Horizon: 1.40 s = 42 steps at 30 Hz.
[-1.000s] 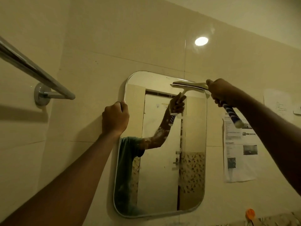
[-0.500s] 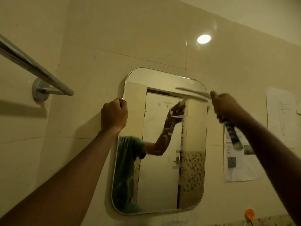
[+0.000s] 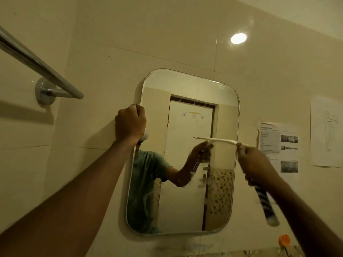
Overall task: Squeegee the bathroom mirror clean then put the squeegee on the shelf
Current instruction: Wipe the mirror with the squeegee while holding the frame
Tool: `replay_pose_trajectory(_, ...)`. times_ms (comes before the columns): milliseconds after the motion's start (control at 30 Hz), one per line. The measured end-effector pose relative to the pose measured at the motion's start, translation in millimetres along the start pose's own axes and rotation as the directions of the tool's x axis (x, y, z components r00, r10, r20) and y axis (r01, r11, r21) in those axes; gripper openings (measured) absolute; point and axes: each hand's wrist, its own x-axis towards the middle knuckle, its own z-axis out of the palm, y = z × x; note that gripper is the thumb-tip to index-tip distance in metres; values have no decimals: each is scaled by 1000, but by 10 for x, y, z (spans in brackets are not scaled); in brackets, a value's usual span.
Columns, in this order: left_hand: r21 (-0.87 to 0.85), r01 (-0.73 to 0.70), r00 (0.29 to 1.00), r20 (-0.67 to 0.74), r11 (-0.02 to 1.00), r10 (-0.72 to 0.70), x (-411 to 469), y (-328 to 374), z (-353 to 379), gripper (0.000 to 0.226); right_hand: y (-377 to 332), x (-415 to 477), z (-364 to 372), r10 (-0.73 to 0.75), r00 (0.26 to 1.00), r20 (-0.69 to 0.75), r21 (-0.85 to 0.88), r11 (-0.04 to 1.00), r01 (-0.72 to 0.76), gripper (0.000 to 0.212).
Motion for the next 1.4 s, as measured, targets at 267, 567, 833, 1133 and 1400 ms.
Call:
replay_pose_trajectory(267,29,-77,996,-40,997,78,-2,-80,56,43,-751,885,-541,-59,978,-198,130,988,86,46)
replay_pose_trajectory(567,28,-67,995,-74,997,69,-40,-71,92,42,-35,18,293,-79,996,-34,59,995,81,51)
replay_pose_trajectory(833,27,-149,987,-62,988,151,-13,-120,55,43,-510,538,-271,-86,984,-157,87,991,101,47)
replay_pose_trajectory(1133,21,-133,988,-79,991,134,-1,-116,81,43,136,42,382,-42,991,-126,121,991,57,45)
replay_pose_trajectory(1400,-173,209,969,173,963,-179,-40,-75,-190,46,88,-72,256,5,997,-74,145,989,6,44)
